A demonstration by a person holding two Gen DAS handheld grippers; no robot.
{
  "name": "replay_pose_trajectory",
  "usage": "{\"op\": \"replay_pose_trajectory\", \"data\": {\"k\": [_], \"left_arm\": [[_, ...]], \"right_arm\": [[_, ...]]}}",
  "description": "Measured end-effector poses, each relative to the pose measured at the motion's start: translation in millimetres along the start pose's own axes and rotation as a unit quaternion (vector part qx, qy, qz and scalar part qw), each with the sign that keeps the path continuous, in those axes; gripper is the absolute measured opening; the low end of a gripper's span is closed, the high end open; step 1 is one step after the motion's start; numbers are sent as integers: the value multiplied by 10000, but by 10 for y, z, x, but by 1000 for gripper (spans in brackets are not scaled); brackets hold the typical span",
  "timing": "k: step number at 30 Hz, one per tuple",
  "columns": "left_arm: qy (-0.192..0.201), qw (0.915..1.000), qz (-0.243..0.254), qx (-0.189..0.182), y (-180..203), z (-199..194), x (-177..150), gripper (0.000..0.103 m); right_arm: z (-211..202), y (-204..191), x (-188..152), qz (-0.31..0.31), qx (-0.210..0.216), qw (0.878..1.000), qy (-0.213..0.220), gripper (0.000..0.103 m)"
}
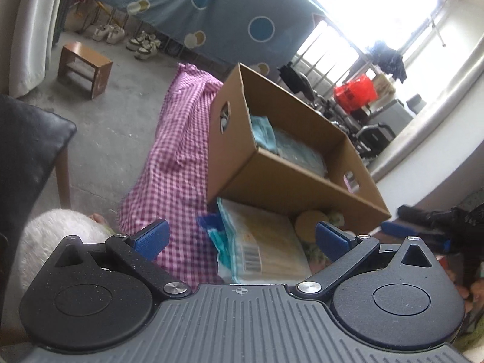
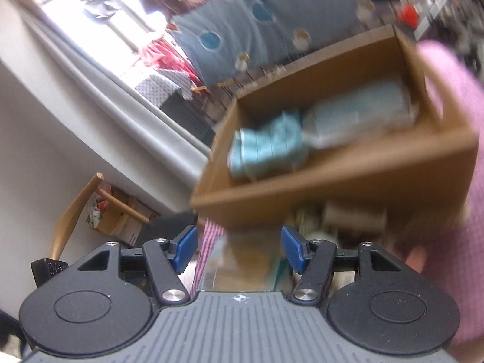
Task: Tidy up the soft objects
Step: 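Move the right gripper back to the bag of cotton swabs, then grasp the bag of cotton swabs with the right gripper and lift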
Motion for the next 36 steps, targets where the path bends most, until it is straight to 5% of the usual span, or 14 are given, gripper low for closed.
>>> {"op": "replay_pose_trajectory", "data": {"k": [5,12,16,29,36], "left_arm": [[-70,9995,315,-57,81,88,-160,103],[-442,9858,1520,561,272,323,-360,103],[-618,9857,1511,424,332,460,-427,102],[-735,9851,1551,92,463,740,-377,57],[-821,9848,1525,99,440,724,-396,49]], "right_arm": [[308,103,-383,453,-36,9989,-149,64],[593,73,-474,61,-734,9970,-236,63],[734,128,-521,66,-966,9946,-365,62],[961,222,-542,228,-1253,9902,-575,61],[985,200,-576,384,-1052,9912,-704,61]]}}
Point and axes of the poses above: each gripper's, at about its wrist camera, not at the fingertips, and z roughly the way its jaws point, y to its right, x to its top, the point moved 10 cm from there along z, roughly the way its jaws point, and after that the axes turned 8 degrees about z, right-handed, at the moved point
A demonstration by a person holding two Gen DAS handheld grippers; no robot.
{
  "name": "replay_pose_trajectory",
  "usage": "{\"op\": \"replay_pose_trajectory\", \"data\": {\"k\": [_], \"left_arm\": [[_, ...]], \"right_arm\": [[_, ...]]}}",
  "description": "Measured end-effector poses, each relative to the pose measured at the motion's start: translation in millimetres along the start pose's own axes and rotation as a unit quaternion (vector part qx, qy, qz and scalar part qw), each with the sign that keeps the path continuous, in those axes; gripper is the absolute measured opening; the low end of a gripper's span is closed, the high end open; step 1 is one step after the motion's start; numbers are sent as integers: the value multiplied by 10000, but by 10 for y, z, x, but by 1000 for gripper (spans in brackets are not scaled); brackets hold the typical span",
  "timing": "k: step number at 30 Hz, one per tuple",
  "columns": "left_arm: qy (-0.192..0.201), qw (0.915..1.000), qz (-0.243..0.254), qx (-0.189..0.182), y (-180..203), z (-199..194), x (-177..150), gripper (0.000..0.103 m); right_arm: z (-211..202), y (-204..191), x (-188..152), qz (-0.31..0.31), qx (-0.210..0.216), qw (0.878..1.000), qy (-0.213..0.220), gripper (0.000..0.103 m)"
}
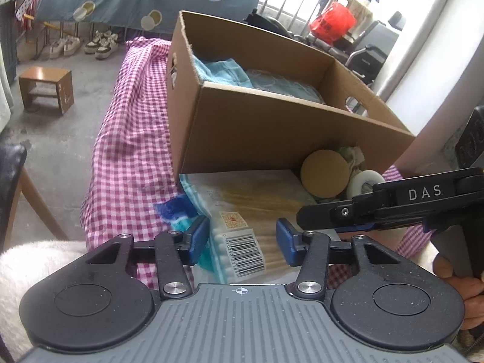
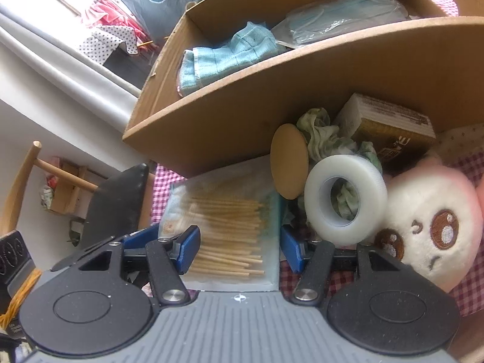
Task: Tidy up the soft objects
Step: 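Grasp the bag of cotton swabs with the right gripper and lift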
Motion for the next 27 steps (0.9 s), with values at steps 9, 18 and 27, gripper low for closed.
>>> {"op": "replay_pose_trajectory", "data": {"k": [9,18,27], "left_arm": [[-44,9997,-222,-34,-79,-191,-128,49],[-34,9997,-215,72,-149,-147,-158,50],[-88,9992,-377,-27,-207,-108,-208,51]], "right_arm": [[-4,-117,-135,-246,137,9995,-170,61],[13,-78,-104,-221,27,9998,-2,59],[63,-56,-45,-325,42,9992,228,47]]}}
Point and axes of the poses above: each gripper's, at about its wrist camera, not at the fingertips, and z roughly the way its jaws point, y to its right, x to its top, the point moved 10 cm from there along z, roughly the way its jaws point, and after that the axes turned 8 degrees about z, right-handed, at the moved point
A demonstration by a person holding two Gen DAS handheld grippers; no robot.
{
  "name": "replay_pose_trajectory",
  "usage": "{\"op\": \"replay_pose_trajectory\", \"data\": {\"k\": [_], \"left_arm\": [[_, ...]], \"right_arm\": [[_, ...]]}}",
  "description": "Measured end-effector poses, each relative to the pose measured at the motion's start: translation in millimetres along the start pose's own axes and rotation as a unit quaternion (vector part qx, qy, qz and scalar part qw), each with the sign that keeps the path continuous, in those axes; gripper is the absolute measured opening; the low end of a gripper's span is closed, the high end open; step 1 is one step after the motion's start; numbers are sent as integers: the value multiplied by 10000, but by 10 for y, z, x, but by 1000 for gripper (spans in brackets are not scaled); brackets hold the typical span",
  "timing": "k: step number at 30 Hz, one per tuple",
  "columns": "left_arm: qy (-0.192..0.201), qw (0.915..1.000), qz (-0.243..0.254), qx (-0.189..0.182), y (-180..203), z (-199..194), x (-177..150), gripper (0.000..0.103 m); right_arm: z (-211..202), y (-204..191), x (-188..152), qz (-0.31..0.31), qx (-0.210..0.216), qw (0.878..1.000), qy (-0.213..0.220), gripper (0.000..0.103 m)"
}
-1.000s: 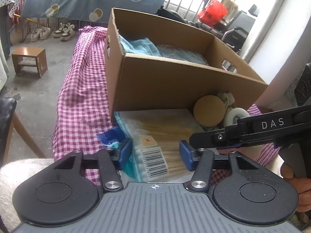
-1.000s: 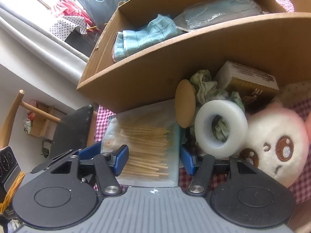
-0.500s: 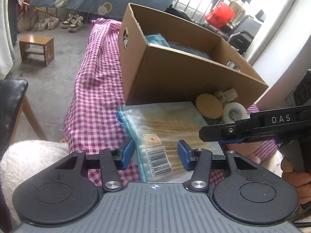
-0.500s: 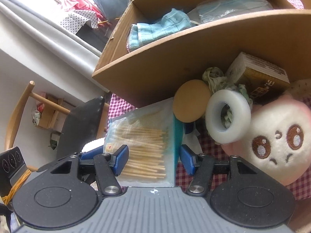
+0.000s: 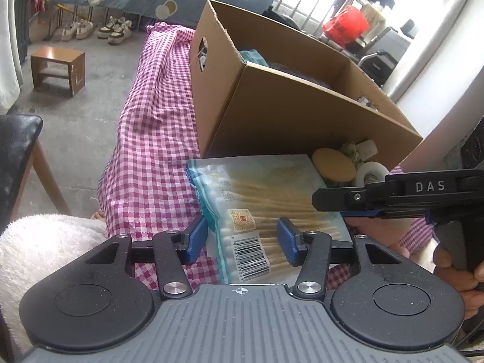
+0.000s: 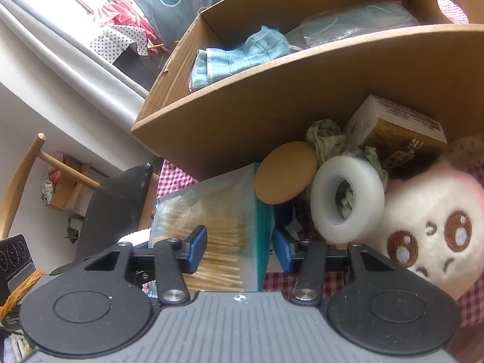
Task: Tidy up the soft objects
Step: 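Grasp the bag of cotton swabs with the right gripper and lift, then lower the cotton swab bag into the cardboard box and open the right gripper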
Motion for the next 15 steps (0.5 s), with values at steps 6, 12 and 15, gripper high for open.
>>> {"op": "replay_pose_trajectory", "data": {"k": [6,12,15], "left_arm": [[92,10000,35,0,44,-40,19,51],[140,9998,119,112,97,-129,64,51],[224,9995,89,182,86,-235,108,51]], "right_arm": [[-59,-88,-14,-52,225,9997,-3,31],[-120,-186,-27,-109,425,9990,25,30],[-187,-292,-10,-224,587,9980,85,29]]}}
Point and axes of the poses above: each gripper's, at about its wrist camera, not at the fingertips, and z roughly the way its jaws point, y to its right, x to its top, the point moved 10 cm from there along z, roughly the way its jaws point, and after that the axes turned 8 degrees about z, right-handed, at the moved point
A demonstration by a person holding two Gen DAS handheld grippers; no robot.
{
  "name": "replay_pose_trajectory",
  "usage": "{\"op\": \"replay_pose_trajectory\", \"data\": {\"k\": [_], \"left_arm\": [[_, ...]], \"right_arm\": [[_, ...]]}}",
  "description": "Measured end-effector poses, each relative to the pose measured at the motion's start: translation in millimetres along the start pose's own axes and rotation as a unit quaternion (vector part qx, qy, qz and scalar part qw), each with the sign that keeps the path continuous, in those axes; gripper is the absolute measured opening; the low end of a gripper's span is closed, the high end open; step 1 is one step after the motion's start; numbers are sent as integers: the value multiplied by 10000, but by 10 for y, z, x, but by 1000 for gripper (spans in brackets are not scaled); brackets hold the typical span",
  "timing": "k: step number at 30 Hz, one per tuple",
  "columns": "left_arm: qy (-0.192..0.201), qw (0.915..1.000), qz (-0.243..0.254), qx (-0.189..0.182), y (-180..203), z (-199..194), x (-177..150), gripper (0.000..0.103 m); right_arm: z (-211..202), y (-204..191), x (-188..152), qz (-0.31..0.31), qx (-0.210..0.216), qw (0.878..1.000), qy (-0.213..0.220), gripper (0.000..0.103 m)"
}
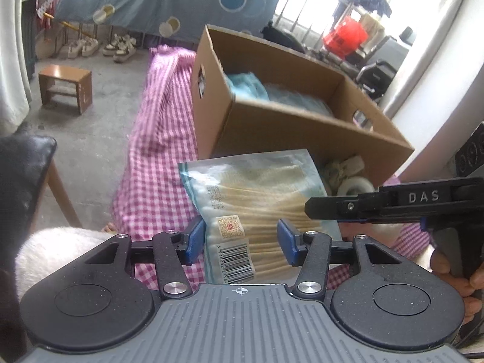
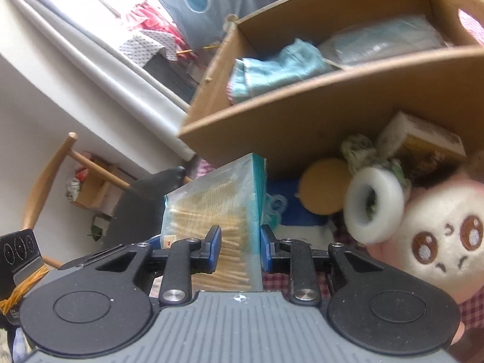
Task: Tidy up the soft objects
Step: 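Lower the cotton swab bag into the cardboard box and open the right gripper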
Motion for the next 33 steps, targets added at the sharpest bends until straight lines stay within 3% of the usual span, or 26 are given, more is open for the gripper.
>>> {"op": "replay_pose_trajectory", "data": {"k": [5,11,17,23,28,31,33], "left_arm": [[355,9991,138,210,33,-260,255,51],[957,9915,745,461,212,-460,937,52],[1279,9823,1299,432,452,-231,1601,52],[565,9912,1183,202,440,519,1741,52],[-178,9952,961,37,308,1034,1598,52],[-490,9948,887,-48,251,1185,1498,60],[-676,9938,884,-79,217,1216,1433,72]], "right_arm": [[-156,-258,177,-280,367,9988,190,27],[-469,-518,748,-726,643,9930,677,28],[-524,-359,1383,-615,588,9944,631,28],[-186,146,1755,-247,333,9991,-78,28],[211,585,1761,132,59,9955,-932,27],[434,798,1700,305,-113,9882,-1497,27],[551,871,1655,389,-207,9820,-1836,28]]}}
Point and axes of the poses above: each gripper's, at about its wrist camera, not at the fingertips, and z roughly the way its jaws point, y to its right, x to its top, the point moved 10 cm from there along z, roughly the way its jaws point, and after that the axes turned 8 degrees about z, right-handed, at the moved point
